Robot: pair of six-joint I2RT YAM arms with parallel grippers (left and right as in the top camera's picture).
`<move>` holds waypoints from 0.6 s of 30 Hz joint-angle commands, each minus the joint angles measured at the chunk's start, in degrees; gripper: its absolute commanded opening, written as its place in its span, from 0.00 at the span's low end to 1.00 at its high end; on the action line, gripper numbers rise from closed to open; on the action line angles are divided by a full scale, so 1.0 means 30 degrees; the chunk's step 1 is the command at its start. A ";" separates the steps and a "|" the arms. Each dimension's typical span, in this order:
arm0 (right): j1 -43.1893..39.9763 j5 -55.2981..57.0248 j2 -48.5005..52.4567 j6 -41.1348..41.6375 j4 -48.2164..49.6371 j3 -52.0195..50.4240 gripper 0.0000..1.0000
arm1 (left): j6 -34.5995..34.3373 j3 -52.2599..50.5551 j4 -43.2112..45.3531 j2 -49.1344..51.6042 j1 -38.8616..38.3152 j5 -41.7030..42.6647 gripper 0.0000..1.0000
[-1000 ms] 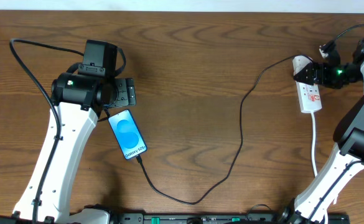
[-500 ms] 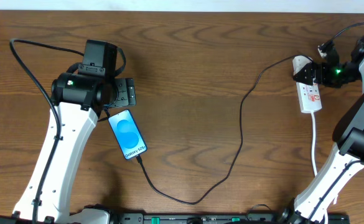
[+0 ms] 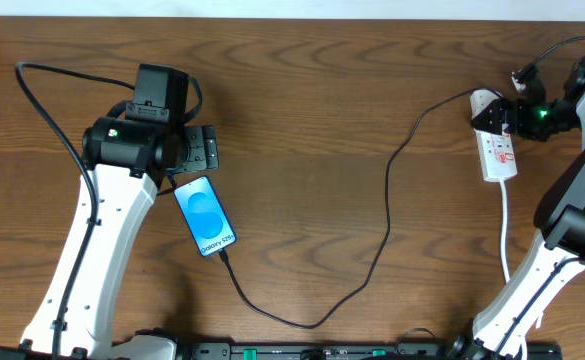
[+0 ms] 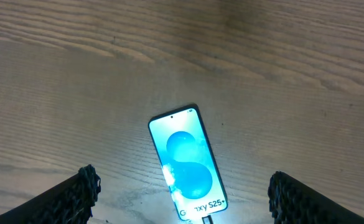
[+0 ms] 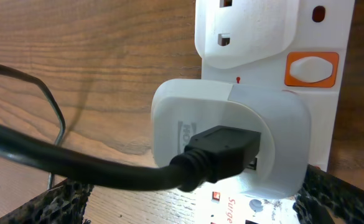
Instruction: Plug charger to phone and switch on socket
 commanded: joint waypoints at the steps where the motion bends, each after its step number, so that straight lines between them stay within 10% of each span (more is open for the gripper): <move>1: 0.0882 -0.2208 0.0022 0.0452 -0.0211 -0.0138 0.99 | 0.0248 0.0350 -0.0058 -0.0262 -0.0044 -0.0306 0.89; 18: 0.0882 -0.3067 0.0022 0.0495 -0.0350 -0.0721 0.99 | 0.0248 0.0350 -0.0066 -0.0262 -0.0044 -0.0306 0.89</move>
